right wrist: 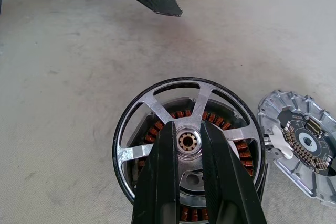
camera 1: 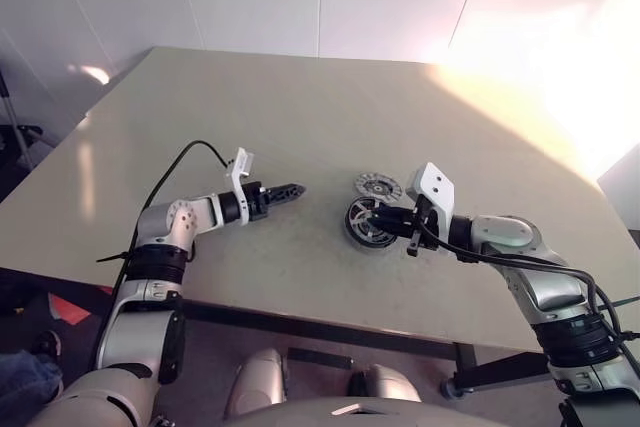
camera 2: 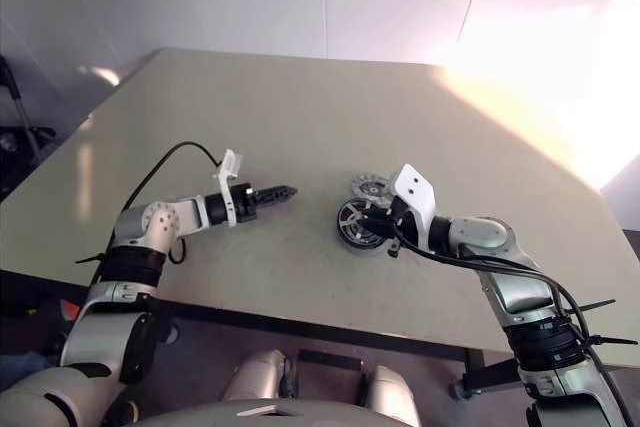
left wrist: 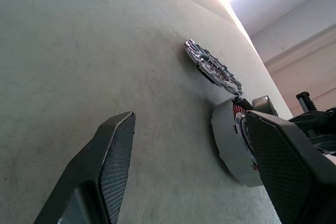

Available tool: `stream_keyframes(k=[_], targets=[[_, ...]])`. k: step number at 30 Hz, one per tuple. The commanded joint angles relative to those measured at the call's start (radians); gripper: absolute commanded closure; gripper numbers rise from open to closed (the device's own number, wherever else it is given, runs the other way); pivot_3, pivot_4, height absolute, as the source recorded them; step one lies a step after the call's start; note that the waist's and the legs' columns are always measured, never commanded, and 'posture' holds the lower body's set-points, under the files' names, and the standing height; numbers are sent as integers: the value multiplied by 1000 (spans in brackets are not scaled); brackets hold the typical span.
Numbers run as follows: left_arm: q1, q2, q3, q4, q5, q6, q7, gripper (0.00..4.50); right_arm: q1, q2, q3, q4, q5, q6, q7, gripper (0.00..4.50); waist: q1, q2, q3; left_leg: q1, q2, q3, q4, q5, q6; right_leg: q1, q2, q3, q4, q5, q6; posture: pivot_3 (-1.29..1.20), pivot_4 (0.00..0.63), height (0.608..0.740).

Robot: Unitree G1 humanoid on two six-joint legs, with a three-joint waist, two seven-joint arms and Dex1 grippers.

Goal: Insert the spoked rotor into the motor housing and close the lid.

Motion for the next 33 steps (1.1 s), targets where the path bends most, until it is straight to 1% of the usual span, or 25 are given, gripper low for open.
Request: stream_keyframes(k=[1,11,13,14,18,19,25,33], targets=[[-4,11,10,-40,-13,0,-2,948,-11,0,-14,4,0,-21,-1,4231,0,0,0,0,0,0,0,0,0,0,0,0,0,0,0,0,0,740],[-10,6,7,-33,-9,-5,-1,948,-17,1,-1,39,-15,-12,-7,4231,0,0,0,0,0,0,0,0,0,0,0,0,0,0,0,0,0,740],[-10,5,5,-30,-7,-8,-2,948,-22,1,3,59,-23,-12,-8,3497,0,0,0,0,0,0,0,0,0,0,0,0,0,0,0,0,0,740],[-10,5,6,-31,-8,-7,-1,948,-22,1,4,65,-28,-15,-10,3274,0,0,0,0,0,0,0,0,0,0,0,0,0,0,0,0,0,740],[-6,4,6,-36,-9,-5,0,948,-23,4,-3,53,-36,-31,-19,1862,0,0,0,0,0,0,0,0,0,0,0,0,0,0,0,0,0,740],[-5,4,6,-36,-9,-5,0,948,-24,5,-9,42,-30,-30,-18,1572,0,0,0,0,0,0,0,0,0,0,0,0,0,0,0,0,0,740],[-5,3,3,-31,-6,-7,-1,948,-42,7,-56,-50,36,-3,-22,1572,0,0,0,0,0,0,0,0,0,0,0,0,0,0,0,0,0,740],[-7,-4,2,-23,-3,-16,0,948,-49,4,-63,-46,40,11,-38,1572,0,0,0,0,0,0,0,0,0,0,0,0,0,0,0,0,0,740]])
